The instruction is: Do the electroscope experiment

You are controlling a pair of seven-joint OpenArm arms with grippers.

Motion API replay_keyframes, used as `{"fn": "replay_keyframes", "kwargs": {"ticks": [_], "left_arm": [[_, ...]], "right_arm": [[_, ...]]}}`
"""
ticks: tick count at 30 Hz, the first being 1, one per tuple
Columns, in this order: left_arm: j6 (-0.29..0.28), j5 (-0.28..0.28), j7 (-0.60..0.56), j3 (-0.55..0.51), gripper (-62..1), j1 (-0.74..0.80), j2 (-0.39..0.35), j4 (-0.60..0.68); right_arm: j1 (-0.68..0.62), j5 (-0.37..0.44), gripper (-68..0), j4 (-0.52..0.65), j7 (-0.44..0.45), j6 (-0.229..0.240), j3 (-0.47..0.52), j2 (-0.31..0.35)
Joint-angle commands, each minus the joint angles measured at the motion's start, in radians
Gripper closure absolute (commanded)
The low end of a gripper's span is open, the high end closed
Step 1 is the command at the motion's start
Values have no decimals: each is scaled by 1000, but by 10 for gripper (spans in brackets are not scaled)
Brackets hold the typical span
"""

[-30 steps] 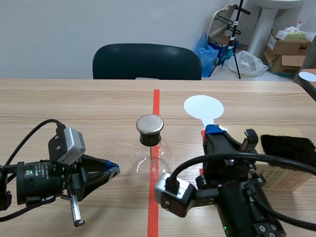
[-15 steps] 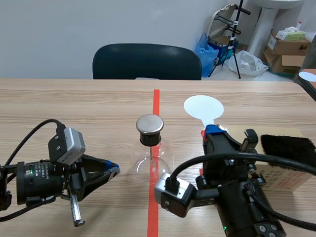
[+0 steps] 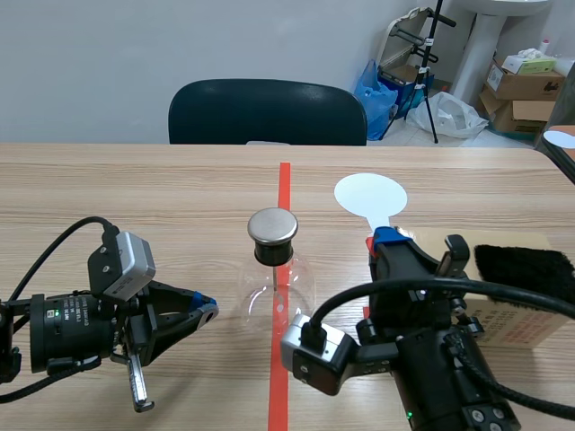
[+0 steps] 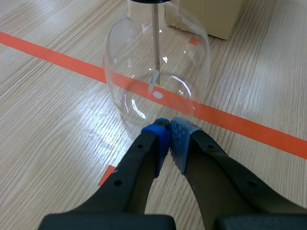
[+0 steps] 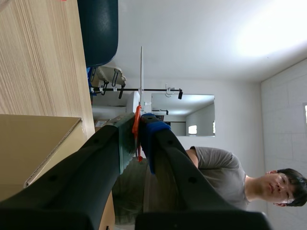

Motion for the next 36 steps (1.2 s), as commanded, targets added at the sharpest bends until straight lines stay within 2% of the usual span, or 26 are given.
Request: {"fn": "replay_keyframes", "kwargs": {"ticks": [1, 36], "left_arm": [[-5, -13, -14, -5, -29, -8, 2, 18], [-5, -13, -14, -5, -29, -8, 2, 18]], "right_arm": [[9, -1, -10, 6, -7, -13, 2, 13], [9, -1, -10, 6, -25, -13, 2, 13]]}}
